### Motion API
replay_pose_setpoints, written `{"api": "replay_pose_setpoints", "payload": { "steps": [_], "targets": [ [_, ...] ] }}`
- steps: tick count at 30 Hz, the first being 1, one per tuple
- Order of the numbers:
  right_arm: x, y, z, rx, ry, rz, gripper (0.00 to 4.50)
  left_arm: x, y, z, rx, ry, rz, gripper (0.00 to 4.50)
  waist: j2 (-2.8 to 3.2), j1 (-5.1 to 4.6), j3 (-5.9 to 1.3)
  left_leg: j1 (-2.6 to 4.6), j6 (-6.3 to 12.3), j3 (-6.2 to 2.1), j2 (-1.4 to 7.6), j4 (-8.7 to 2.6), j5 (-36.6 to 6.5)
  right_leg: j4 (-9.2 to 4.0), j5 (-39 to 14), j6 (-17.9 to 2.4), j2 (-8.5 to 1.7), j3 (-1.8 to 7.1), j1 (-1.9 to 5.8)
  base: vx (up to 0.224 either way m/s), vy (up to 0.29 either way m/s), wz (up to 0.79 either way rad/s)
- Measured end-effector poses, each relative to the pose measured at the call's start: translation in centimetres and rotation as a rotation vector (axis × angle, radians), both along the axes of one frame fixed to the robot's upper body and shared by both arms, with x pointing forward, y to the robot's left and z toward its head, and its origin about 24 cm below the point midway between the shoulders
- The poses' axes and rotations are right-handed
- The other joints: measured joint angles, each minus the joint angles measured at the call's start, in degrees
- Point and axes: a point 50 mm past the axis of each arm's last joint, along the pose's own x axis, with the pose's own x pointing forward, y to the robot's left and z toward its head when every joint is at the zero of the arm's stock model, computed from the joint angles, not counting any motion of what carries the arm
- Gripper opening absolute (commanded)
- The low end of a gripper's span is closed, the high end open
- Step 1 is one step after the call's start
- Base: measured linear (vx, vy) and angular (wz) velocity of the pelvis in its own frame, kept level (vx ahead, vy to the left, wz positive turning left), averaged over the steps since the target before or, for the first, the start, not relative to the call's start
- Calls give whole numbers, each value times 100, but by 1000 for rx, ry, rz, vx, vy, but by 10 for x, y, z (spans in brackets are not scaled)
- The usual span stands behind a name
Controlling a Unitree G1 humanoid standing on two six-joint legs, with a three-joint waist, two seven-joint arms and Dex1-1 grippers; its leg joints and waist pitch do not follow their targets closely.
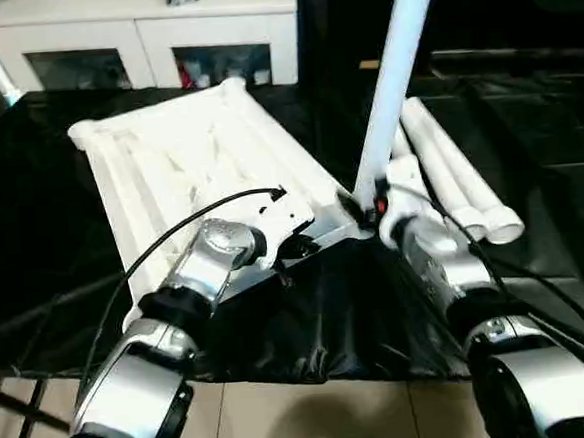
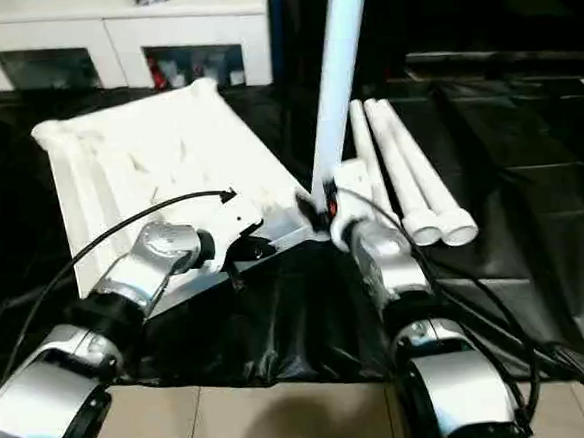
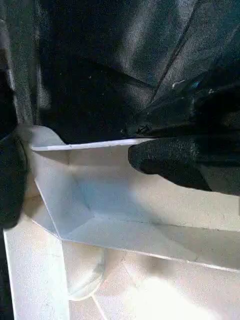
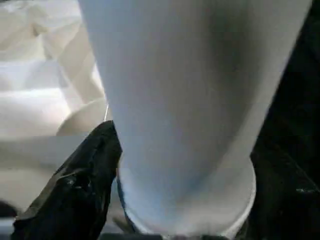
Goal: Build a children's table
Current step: Insert table leg to table base
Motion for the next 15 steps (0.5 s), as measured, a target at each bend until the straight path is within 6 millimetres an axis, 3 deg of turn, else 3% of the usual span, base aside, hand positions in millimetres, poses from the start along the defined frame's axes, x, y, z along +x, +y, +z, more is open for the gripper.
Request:
{"api": "replay_pose_setpoints", "payload": {
  "steps": [7, 11, 15],
  "targets": [
    [-8, -4, 5, 3, -43, 202, 386, -5, 16, 5, -13, -9, -95, 0, 2, 31, 0, -70, 25, 2, 45, 17, 13, 74, -48, 64, 20, -19, -84, 10, -5, 0],
    [-13, -7, 6, 14, -52, 294, 386, -9, 20, 7, -15, 4, -152, 0, 2, 126, 0, -120, 26, 5, 55, 59, 14, 131, -53, 56, 19, -21, -157, 0, 0, 0],
    [-21, -13, 5, 1, -43, 407, 386, -12, 26, 7, 3, 27, -201, 0, 17, 177, 9, -114, 25, 19, 74, 102, 16, 167, -56, 49, 18, -20, -146, 0, 0, 0]
  ]
}}
